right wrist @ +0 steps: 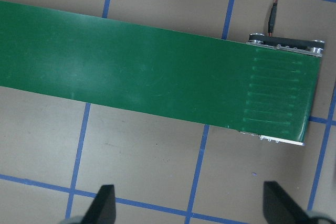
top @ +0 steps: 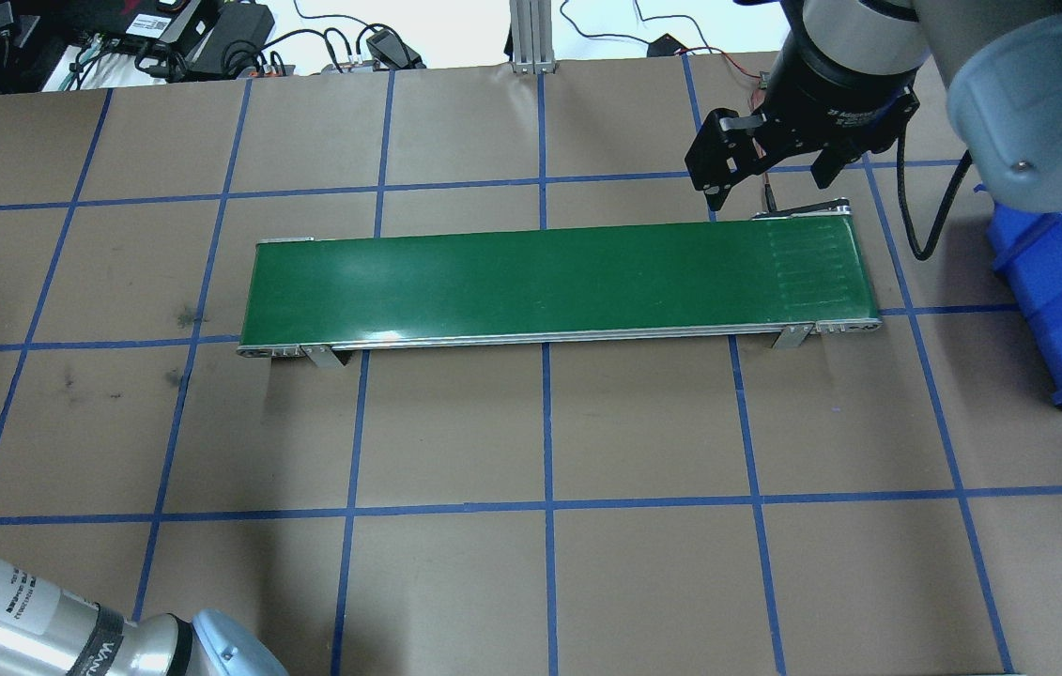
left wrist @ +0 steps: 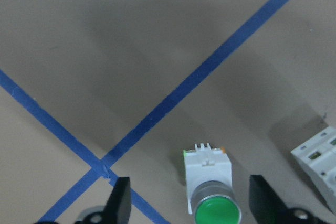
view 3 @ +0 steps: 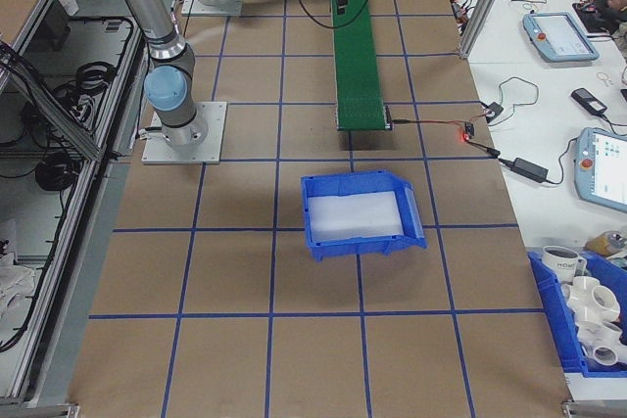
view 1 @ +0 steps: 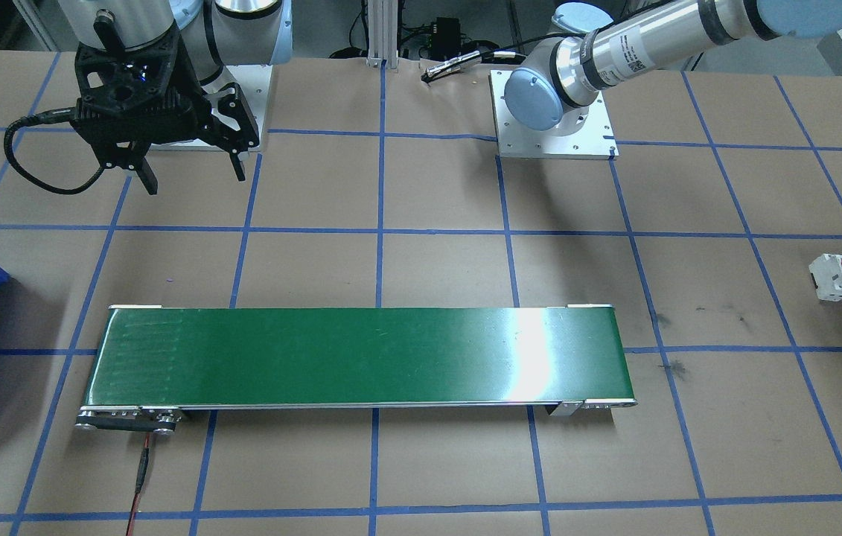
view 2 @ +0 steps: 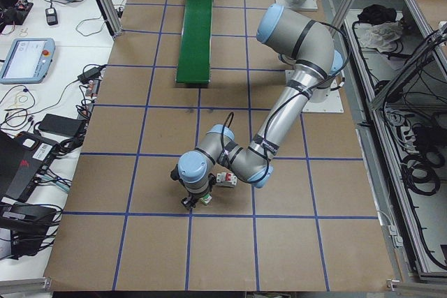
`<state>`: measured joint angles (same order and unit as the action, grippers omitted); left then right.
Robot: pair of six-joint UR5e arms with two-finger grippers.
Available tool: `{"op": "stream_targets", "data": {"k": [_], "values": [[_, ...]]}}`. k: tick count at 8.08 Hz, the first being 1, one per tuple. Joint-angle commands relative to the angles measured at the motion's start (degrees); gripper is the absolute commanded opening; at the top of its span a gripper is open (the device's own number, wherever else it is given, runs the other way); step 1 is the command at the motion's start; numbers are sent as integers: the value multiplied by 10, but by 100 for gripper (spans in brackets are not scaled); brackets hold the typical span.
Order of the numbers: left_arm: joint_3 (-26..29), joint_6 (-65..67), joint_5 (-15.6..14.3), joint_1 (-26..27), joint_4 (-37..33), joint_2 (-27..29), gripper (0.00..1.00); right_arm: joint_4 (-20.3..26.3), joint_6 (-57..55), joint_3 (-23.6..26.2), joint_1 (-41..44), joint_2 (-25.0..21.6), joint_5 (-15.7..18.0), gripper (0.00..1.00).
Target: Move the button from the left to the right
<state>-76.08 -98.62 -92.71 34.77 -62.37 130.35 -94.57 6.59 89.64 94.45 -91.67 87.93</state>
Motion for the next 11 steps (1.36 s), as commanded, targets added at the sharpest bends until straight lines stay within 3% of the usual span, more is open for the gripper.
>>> {"op": "stream_targets", "data": {"k": [1, 3, 6, 8, 10, 11], "values": [[1, 1, 0, 0, -3, -4, 42, 1, 1, 1, 0, 1, 0, 100], [0, 0, 0, 0, -6, -6, 25, 2, -1, 1, 0, 1, 0, 100], [7, 1, -1, 0, -19, -21, 23, 3, -2, 1, 0, 1, 0, 100], [7, 10, 0, 1, -56, -60, 22, 3, 3, 1, 0, 1, 0, 100], [1, 107, 2, 23, -105, -115, 22, 2, 4, 1, 0, 1, -3, 100], [-7, 160, 0, 58, -126, -145, 22, 2, 5, 1, 0, 1, -3, 100]]}}
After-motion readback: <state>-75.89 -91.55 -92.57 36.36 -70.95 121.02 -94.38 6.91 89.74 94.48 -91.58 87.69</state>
